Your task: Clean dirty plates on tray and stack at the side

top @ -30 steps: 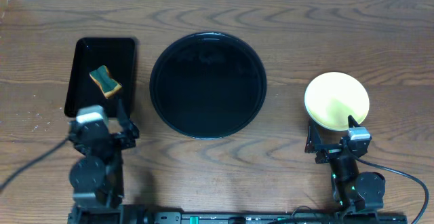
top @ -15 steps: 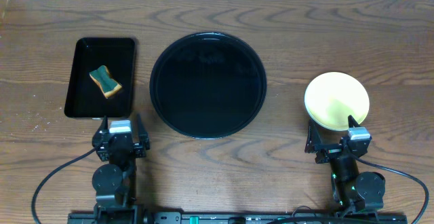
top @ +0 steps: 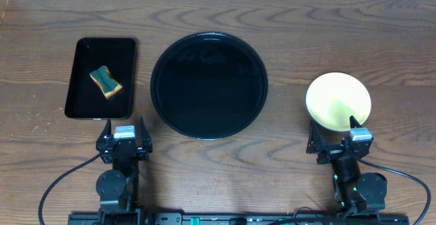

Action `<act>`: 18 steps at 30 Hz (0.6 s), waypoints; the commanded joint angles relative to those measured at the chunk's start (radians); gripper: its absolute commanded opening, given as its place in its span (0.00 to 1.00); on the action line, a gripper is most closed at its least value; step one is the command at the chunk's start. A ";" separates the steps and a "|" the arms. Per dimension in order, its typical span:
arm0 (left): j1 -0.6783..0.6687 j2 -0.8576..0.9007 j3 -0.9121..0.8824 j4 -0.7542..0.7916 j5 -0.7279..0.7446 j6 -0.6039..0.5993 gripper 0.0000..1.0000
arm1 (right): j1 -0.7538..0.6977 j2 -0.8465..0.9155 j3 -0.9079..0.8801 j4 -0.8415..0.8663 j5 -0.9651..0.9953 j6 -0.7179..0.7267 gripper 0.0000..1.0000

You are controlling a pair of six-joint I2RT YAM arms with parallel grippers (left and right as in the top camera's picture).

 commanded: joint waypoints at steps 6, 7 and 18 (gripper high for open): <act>0.004 0.002 -0.018 -0.043 -0.002 0.010 0.76 | 0.006 -0.007 -0.004 -0.001 0.009 -0.010 0.99; 0.004 0.005 -0.018 -0.043 -0.002 0.010 0.76 | 0.006 -0.007 -0.004 -0.001 0.009 -0.010 0.99; 0.004 0.015 -0.018 -0.043 -0.002 0.010 0.77 | 0.006 -0.007 -0.004 -0.001 0.009 -0.010 0.99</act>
